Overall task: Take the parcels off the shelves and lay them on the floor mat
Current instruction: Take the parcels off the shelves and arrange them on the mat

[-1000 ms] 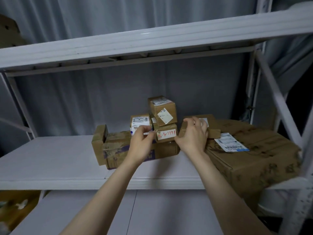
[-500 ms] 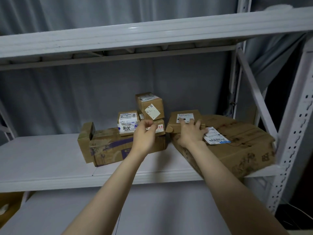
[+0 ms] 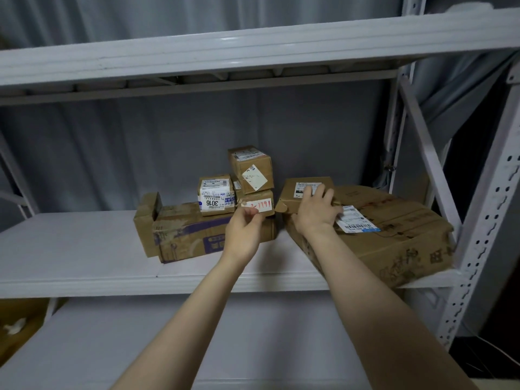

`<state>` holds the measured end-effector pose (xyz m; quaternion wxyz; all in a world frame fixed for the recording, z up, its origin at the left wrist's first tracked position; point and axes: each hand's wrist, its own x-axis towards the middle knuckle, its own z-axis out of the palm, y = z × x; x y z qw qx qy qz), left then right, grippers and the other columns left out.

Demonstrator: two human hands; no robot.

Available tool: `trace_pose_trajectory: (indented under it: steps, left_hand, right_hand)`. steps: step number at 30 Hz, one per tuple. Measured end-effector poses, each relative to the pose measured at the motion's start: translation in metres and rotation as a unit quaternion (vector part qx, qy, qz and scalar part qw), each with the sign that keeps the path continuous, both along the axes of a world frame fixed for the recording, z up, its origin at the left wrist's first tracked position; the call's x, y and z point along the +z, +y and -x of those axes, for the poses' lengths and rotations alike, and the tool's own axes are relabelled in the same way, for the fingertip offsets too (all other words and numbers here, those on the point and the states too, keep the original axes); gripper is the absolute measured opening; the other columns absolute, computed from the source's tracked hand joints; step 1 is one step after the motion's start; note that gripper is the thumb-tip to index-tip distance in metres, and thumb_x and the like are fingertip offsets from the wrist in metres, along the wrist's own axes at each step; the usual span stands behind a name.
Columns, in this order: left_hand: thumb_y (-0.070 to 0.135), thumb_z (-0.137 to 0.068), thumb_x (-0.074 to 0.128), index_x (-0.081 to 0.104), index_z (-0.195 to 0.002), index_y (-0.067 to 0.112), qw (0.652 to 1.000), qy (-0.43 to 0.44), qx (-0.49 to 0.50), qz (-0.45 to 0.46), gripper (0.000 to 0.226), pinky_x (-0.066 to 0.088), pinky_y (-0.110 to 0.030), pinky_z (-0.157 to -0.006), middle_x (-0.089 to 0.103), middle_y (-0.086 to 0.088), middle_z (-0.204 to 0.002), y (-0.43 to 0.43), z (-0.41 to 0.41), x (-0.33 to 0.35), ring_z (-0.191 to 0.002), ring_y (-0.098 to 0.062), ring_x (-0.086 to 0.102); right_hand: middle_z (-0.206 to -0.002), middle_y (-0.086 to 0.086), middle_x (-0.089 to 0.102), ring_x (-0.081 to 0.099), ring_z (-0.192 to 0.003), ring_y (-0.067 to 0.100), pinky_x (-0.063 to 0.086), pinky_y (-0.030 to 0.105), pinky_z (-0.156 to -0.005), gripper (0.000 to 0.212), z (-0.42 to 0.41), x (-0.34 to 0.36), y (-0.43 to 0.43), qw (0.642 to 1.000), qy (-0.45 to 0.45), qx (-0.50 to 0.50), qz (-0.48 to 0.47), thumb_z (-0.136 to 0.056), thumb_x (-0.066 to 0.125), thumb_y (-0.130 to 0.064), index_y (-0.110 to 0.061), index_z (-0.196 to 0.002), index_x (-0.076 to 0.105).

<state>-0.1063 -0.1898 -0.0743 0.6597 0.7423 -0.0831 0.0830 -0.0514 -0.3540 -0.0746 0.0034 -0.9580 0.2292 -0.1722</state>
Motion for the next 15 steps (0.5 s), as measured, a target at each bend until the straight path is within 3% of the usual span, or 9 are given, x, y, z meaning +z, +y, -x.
trace_pose_trajectory:
  steps: [5, 12, 15]
  left_hand:
    - [0.023, -0.097, 0.054, 0.056, -0.093, 0.024, 1.000, 0.005, 0.005, -0.018, 0.004, 0.052, -0.052, -0.094, 0.062, 0.005, -0.099, 0.003, 0.003, -0.007, -0.102, -0.021, 0.061]
    - [0.023, -0.098, 0.053, 0.055, -0.096, 0.022, 1.000, 0.013, 0.008, -0.024, 0.003, 0.052, -0.053, -0.094, 0.062, 0.002, -0.100, -0.003, 0.006, -0.011, -0.102, -0.023, 0.061]
    - [0.023, -0.098, 0.052, 0.054, -0.095, 0.023, 1.000, 0.012, 0.004, -0.026, 0.003, 0.051, -0.053, -0.095, 0.062, 0.000, -0.102, -0.008, 0.007, -0.012, -0.104, -0.024, 0.061]
  right_hand:
    - [-0.142, 0.015, 0.029, 0.031, -0.128, 0.037, 0.045, 0.066, -0.092, 0.064, -0.004, -0.004, 0.003, 1.000, -0.023, -0.014, -0.002, -0.090, 0.064, -0.038, -0.017, -0.138, 0.028]
    - [-0.138, 0.018, 0.036, 0.039, -0.124, 0.039, 0.046, 0.065, -0.090, 0.049, 0.000, -0.001, -0.002, 0.982, -0.160, -0.042, -0.087, -0.097, 0.054, -0.035, -0.006, -0.131, 0.034]
    - [-0.134, 0.019, 0.040, 0.044, -0.122, 0.040, 0.047, 0.062, -0.090, 0.046, 0.003, 0.000, -0.003, 0.958, -0.244, -0.058, -0.143, -0.098, 0.054, -0.032, -0.003, -0.130, 0.037]
